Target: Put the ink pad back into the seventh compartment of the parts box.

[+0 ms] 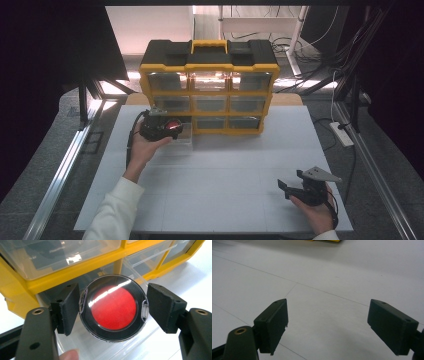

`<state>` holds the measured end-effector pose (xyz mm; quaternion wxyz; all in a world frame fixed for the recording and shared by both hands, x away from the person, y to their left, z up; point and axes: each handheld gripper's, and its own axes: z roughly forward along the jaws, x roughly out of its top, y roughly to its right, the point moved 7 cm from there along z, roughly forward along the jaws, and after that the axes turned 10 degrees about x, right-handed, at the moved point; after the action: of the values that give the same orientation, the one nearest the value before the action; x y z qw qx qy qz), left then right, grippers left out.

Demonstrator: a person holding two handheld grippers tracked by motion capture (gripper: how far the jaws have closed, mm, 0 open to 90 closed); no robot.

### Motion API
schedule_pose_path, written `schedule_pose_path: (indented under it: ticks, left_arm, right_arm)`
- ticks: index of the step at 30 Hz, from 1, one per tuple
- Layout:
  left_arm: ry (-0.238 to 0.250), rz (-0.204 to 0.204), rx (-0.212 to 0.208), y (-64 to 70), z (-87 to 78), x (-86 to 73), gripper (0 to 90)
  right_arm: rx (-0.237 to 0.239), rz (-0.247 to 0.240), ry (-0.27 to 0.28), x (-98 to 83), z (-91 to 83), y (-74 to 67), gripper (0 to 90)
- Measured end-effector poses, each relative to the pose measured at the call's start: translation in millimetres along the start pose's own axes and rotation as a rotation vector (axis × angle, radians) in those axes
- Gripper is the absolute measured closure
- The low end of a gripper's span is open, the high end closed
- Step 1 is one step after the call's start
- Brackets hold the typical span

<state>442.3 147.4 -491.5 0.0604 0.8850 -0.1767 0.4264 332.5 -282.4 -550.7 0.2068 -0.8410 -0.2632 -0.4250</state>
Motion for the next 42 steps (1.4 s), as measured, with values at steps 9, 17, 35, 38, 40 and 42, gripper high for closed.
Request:
schedule_pose_path:
  ticks: [9,17,35,38,40,42]
  left_arm:
    - [0.034,-0.024,-0.04,4.8,-5.1,4.1,20.1]
    - [0.026,-0.025,-0.07,8.0,-6.9,2.5,19.0]
    - [0.093,0.055,-0.171,44.8,-43.1,-2.3,20.4]
    - [0.095,0.061,-0.189,49.1,-51.7,-13.9,20.3]
    - [0.092,0.052,-0.196,49.5,-56.9,-22.2,20.4]
    - [0.092,0.047,-0.19,49.3,-63.5,-34.0,20.4]
  right_arm:
    - [0.0,-0.001,0.001,0.0,-0.2,0.1,17.2]
    - [-0.001,0.0,0.003,0.1,-0.6,0.1,17.2]
    - [-0.011,0.001,0.004,0.1,-2.9,0.5,17.2]
    - [-0.006,0.002,0.006,0.0,-2.9,0.1,17.2]
    - [-0.003,0.001,0.006,-0.2,-2.8,0.3,17.2]
    - [-0.001,0.0,0.006,0.2,-2.5,-0.3,17.2]
